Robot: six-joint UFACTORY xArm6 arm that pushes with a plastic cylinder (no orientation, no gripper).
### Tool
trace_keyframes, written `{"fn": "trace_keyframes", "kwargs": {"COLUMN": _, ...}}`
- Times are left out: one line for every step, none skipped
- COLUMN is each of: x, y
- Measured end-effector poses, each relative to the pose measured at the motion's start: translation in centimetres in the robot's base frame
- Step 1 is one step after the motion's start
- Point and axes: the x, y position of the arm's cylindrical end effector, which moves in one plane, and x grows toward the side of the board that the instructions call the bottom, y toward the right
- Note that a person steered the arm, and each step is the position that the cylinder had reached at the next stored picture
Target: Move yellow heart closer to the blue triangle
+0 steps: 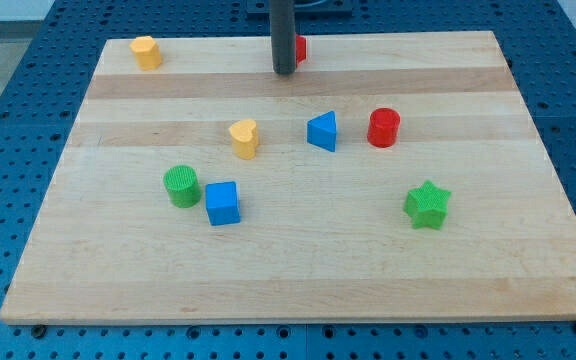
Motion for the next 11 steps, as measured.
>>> {"fn": "trace_keyframes", "kwargs": {"x": 3.3, "y": -0.7}}
{"fn": "trace_keyframes", "kwargs": {"x": 4.9, "y": -4.9}}
{"fn": "trace_keyframes", "kwargs": {"x": 6.8, "y": -9.8}}
{"fn": "trace_keyframes", "kwargs": {"x": 10.6, "y": -13.0}}
{"fn": "trace_keyframes", "kwargs": {"x": 14.0, "y": -12.9}}
{"fn": "trace_keyframes", "kwargs": {"x": 15.7, "y": -10.5}}
{"fn": "trace_keyframes", "kwargs": {"x": 15.6, "y": -8.5}}
{"fn": "trace_keyframes", "kwargs": {"x": 14.2, "y": -7.1}}
{"fn": "trace_keyframes", "kwargs": {"x": 13.0, "y": -4.8}}
{"fn": "trace_keyframes", "kwargs": {"x": 12.0, "y": -1.8}}
{"fn": "trace_keyframes", "kwargs": {"x": 10.4, "y": 1.2}}
